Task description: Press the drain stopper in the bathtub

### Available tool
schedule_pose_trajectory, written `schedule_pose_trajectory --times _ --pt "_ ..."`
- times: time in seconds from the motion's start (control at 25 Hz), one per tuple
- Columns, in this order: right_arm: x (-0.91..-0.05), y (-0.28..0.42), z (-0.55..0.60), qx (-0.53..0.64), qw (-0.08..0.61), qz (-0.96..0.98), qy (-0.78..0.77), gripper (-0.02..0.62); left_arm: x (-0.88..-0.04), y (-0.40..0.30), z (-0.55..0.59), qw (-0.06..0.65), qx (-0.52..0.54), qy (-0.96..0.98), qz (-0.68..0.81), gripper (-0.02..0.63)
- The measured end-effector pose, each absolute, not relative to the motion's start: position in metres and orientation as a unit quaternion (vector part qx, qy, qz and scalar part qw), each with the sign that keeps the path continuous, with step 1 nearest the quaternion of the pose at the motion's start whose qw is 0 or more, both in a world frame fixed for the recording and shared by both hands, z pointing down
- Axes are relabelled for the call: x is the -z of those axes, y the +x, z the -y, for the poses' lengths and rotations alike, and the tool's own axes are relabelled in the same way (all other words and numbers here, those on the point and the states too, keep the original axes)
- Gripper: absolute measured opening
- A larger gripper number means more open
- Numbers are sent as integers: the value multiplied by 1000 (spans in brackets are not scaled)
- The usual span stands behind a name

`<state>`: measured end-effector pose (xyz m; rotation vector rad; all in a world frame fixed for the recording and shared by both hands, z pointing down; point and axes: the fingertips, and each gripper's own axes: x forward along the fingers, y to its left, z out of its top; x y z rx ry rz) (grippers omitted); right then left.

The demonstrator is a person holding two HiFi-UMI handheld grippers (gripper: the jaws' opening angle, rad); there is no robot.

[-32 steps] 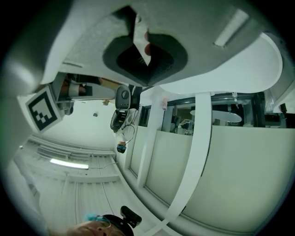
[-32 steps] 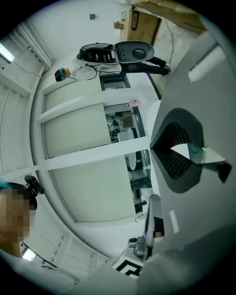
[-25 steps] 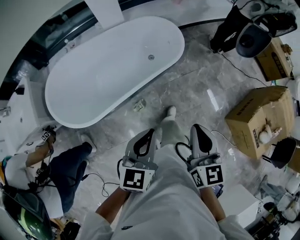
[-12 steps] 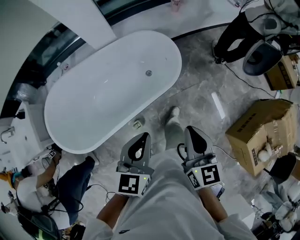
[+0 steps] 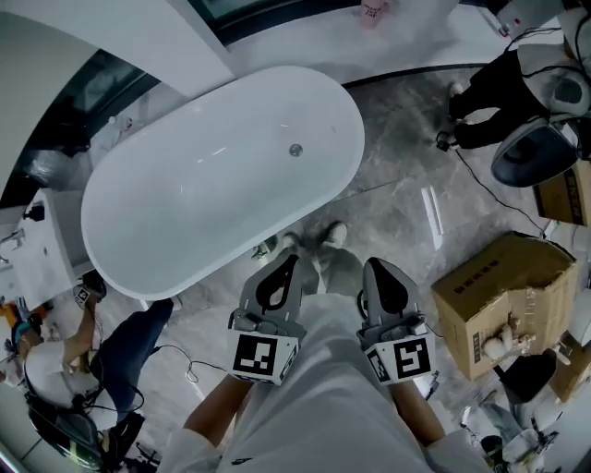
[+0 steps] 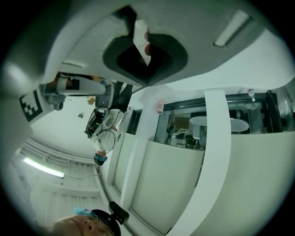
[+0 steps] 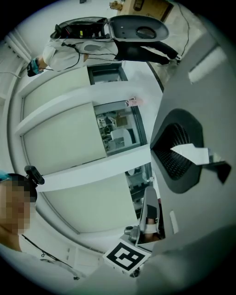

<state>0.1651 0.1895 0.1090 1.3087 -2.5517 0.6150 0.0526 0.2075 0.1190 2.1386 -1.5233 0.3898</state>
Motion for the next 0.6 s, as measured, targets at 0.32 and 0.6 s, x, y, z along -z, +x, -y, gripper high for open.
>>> schedule_pose_trajectory --times 0.32,0.6 --pt "-118 136 -143 -220 121 878 407 3 -156 35 -149 275 -157 773 550 5" --pt "-167 105 -99 -229 164 879 385 3 -222 1 -71 295 -159 752 567 5"
